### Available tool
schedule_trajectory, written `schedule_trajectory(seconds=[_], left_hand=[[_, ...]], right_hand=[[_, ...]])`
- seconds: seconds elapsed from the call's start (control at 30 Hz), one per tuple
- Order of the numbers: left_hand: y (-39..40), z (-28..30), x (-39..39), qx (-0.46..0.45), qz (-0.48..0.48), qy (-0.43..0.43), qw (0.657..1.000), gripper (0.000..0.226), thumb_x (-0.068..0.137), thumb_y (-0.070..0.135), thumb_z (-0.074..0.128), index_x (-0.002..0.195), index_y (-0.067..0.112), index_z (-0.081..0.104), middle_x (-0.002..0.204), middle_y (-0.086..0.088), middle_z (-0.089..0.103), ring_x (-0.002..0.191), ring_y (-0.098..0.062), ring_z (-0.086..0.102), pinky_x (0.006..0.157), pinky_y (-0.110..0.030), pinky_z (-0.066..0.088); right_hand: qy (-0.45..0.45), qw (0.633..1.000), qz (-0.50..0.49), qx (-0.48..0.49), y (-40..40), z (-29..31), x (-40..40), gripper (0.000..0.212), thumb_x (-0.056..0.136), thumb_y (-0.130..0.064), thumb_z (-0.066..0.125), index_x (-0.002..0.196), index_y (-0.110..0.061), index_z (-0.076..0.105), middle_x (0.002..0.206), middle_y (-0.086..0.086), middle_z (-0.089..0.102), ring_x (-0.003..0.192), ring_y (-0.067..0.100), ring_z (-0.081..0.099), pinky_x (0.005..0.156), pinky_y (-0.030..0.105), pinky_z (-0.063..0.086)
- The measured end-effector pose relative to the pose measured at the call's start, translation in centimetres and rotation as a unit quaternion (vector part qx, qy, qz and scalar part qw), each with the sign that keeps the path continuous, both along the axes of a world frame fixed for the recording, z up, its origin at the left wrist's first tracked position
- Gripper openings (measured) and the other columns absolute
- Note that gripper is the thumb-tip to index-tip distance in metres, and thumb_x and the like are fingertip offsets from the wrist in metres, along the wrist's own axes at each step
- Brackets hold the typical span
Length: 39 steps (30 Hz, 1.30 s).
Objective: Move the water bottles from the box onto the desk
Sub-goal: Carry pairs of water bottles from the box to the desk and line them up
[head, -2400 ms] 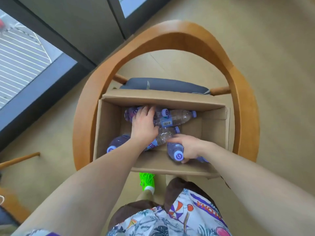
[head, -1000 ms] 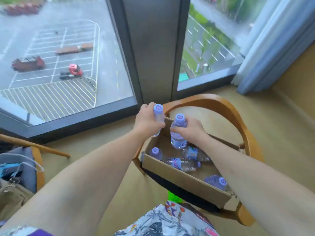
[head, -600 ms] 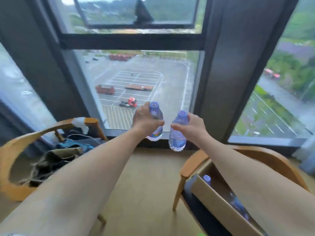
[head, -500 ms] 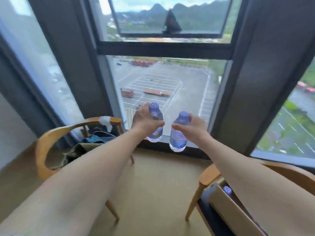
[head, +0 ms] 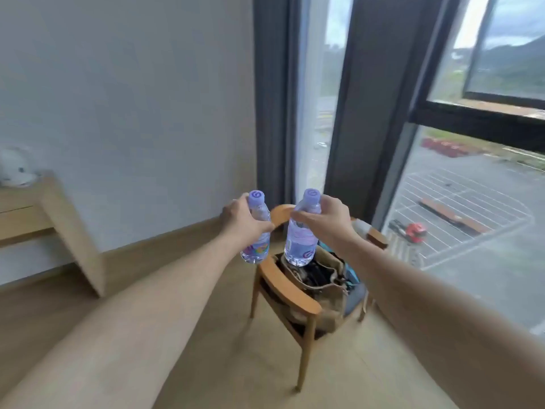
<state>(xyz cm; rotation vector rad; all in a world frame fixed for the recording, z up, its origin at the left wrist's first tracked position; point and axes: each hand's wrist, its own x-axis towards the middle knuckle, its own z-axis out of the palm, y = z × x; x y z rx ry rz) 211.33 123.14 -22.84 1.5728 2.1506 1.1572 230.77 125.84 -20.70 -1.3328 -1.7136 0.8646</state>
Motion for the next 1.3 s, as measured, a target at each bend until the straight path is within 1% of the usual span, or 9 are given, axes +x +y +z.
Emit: schedule_trajectory(seconds=[0.2, 0.3, 0.43, 0.53, 0.67, 0.77, 0.87, 1.0, 1.3], left_hand=[[-1.3, 0.1, -14.0, 0.003, 0.162, -0.027, 0.986, 0.058, 0.058, 0.039, 0.091, 0.105, 0.022, 0.062, 0.102, 0.002, 0.067, 0.095, -0.023, 0.064, 0.083, -0.033, 0.054], [-2.0, 0.5, -19.9, 0.01, 0.237, -0.028, 0.971, 0.058, 0.054, 0.041, 0.089, 0.102, 0.025, 0.061, 0.096, 0.006, 0.065, 0.092, -0.02, 0.063, 0.076, -0.027, 0.049], [-3.7, 1.2, -26.8, 0.001, 0.336, -0.03, 0.941, 0.058, 0.051, 0.041, 0.089, 0.101, 0.024, 0.062, 0.099, 0.003, 0.068, 0.093, -0.023, 0.064, 0.081, -0.033, 0.055], [-5.7, 1.7, -31.2, 0.003, 0.398, -0.03, 0.917, 0.053, 0.053, 0.037, 0.091, 0.095, 0.024, 0.061, 0.096, 0.002, 0.068, 0.092, -0.022, 0.063, 0.077, -0.029, 0.052], [-9.0, 2.1, -36.9, 0.012, 0.464, -0.038, 0.885, 0.054, 0.053, 0.037, 0.093, 0.094, 0.024, 0.06, 0.091, 0.007, 0.065, 0.086, -0.015, 0.061, 0.06, -0.015, 0.04], [-11.4, 2.1, -41.5, 0.022, 0.498, -0.037, 0.866, 0.058, 0.053, 0.037, 0.093, 0.099, 0.018, 0.063, 0.097, 0.002, 0.07, 0.093, -0.02, 0.065, 0.08, -0.032, 0.054], [-13.9, 1.5, -46.5, 0.012, 0.518, -0.031, 0.855, 0.057, 0.053, 0.04, 0.091, 0.099, 0.02, 0.064, 0.094, 0.004, 0.07, 0.092, -0.02, 0.066, 0.083, -0.04, 0.056], [-17.1, 0.4, -54.9, 0.006, 0.529, -0.033, 0.848, 0.055, 0.053, 0.04, 0.089, 0.099, 0.021, 0.065, 0.094, 0.003, 0.07, 0.094, -0.021, 0.066, 0.084, -0.04, 0.057], [-23.9, 1.5, -76.5, 0.013, 0.549, -0.041, 0.835, 0.047, 0.054, 0.035, 0.09, 0.092, 0.023, 0.066, 0.089, 0.007, 0.07, 0.085, -0.015, 0.067, 0.074, -0.03, 0.056]], right_hand=[[-0.004, 0.988, 0.151, -0.017, 4.8, 0.1, -16.2, 0.02, 0.068, -0.037, 0.075, 0.079, -0.02, 0.073, 0.077, -0.004, 0.074, 0.079, 0.015, 0.072, 0.07, 0.033, 0.058], [-0.006, 0.976, 0.217, -0.021, 6.8, 0.0, -24.0, 0.021, 0.066, -0.036, 0.077, 0.078, -0.02, 0.071, 0.08, -0.001, 0.074, 0.078, 0.018, 0.072, 0.072, 0.035, 0.059], [-0.013, 0.95, 0.311, -0.026, 8.2, 0.0, -33.5, 0.021, 0.068, -0.038, 0.079, 0.081, -0.023, 0.072, 0.079, -0.005, 0.073, 0.078, 0.016, 0.071, 0.067, 0.029, 0.057], [-0.013, 0.928, 0.37, -0.035, 8.1, -0.2, -39.9, 0.022, 0.069, -0.037, 0.08, 0.083, -0.02, 0.073, 0.081, -0.001, 0.074, 0.08, 0.019, 0.071, 0.072, 0.035, 0.059], [-0.012, 0.896, 0.442, -0.053, 6.3, -0.6, -48.3, 0.021, 0.07, -0.034, 0.081, 0.083, -0.019, 0.073, 0.082, 0.002, 0.075, 0.08, 0.021, 0.073, 0.076, 0.04, 0.061], [-0.002, 0.874, 0.483, -0.058, 4.3, -0.9, -54.7, 0.017, 0.071, -0.032, 0.08, 0.084, -0.022, 0.075, 0.08, -0.003, 0.076, 0.08, 0.018, 0.073, 0.076, 0.036, 0.061], [-0.001, 0.854, 0.516, -0.065, 1.9, -1.7, -61.2, 0.018, 0.069, -0.034, 0.081, 0.084, -0.024, 0.076, 0.077, -0.007, 0.075, 0.077, 0.014, 0.072, 0.074, 0.032, 0.06], [0.002, 0.836, 0.544, -0.076, -1.5, -3.1, -70.2, 0.023, 0.069, -0.035, 0.084, 0.085, -0.022, 0.074, 0.079, -0.004, 0.075, 0.077, 0.017, 0.073, 0.068, 0.029, 0.058], [-0.016, 0.831, 0.551, -0.079, -8.5, -2.0, -91.8, 0.023, 0.067, -0.037, 0.085, 0.081, -0.022, 0.073, 0.083, -0.002, 0.075, 0.083, 0.019, 0.072, 0.079, 0.039, 0.06]])
